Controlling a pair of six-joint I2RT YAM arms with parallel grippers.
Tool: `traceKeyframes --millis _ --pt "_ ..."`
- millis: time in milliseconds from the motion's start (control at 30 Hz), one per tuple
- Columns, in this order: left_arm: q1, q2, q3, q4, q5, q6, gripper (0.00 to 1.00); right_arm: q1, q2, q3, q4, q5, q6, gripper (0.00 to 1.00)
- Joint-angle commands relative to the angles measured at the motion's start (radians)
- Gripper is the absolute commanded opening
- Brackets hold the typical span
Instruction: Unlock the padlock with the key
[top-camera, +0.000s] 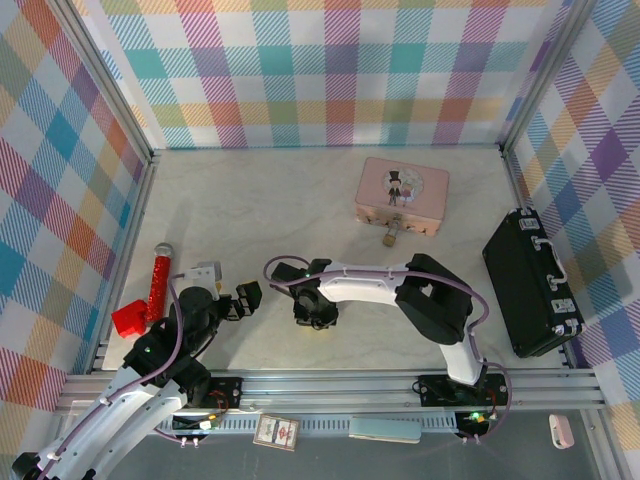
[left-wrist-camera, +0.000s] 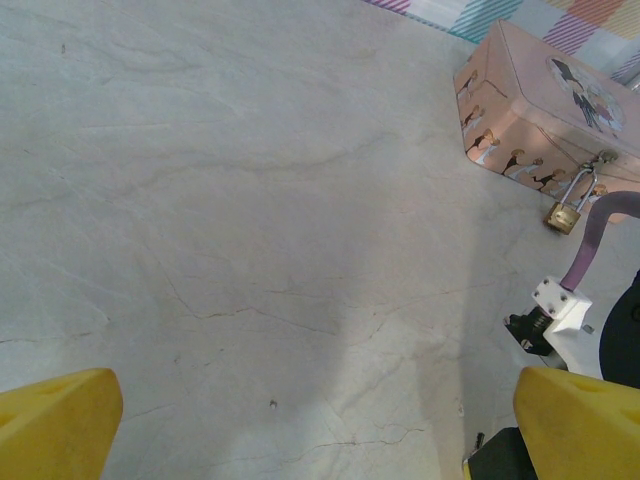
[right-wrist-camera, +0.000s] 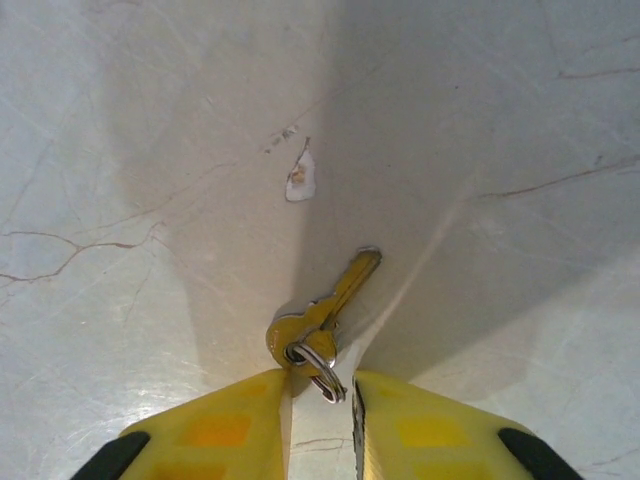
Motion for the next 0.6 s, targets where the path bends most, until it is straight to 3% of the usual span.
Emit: traceKeyframes --millis 0,200,367,567 --pt "-0.008 -0.014 -0.007 -0.016 -0.015 0.002 1.00 -0.005 0.040 0.012 0.019 0.013 -0.014 0.20" --pt "-0.008 -0.013 -0.007 -0.016 -0.015 0.002 1.00 -0.004 0.040 0.027 -0.019 0.052 -0.032 0.12" --pt "-0.008 -0.010 -0.008 -0.013 -0.015 0.002 1.00 -0.003 0.010 0.014 -0.055 0.096 -0.059 0.00" --pt "-0.008 -0.006 -0.012 -0.004 -0.015 0.002 1.00 0.014 -0.112 -0.094 -0.017 0.176 -0.146 0.00"
